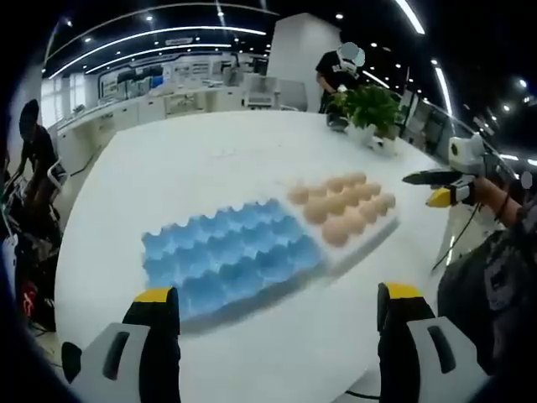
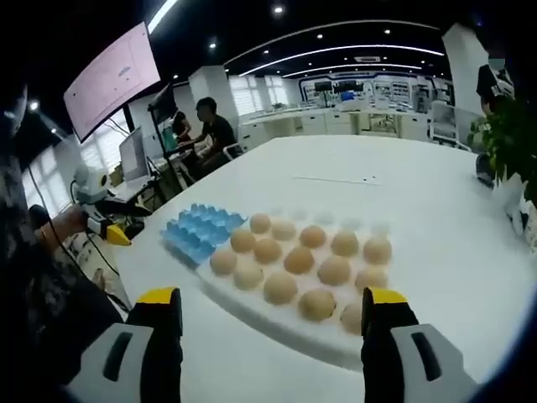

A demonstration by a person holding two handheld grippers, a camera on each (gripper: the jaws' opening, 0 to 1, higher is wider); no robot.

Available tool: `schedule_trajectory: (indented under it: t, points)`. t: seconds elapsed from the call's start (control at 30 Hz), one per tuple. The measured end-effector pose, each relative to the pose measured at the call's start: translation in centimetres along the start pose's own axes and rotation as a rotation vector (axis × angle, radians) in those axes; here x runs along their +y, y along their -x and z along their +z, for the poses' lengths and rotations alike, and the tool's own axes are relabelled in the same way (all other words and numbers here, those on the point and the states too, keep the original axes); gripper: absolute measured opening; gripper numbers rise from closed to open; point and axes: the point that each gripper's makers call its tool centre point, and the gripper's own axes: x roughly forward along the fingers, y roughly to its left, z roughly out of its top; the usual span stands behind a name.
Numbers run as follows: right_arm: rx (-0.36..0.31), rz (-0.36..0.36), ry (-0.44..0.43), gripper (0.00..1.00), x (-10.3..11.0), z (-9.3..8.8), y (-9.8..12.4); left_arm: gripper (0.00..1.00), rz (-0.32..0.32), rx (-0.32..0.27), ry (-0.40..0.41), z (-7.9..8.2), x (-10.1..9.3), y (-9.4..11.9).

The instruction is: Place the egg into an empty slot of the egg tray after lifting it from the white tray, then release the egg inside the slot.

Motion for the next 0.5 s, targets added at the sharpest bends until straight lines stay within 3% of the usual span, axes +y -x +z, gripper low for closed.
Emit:
schedule_trajectory:
  t: [0.5]
  points:
    - [-0.011,-0.006,-0.013,0.91,-0.51,-0.18,-0.04,1.0,-0.004,0.003,-0.012,0.17,-0.09,-0.17]
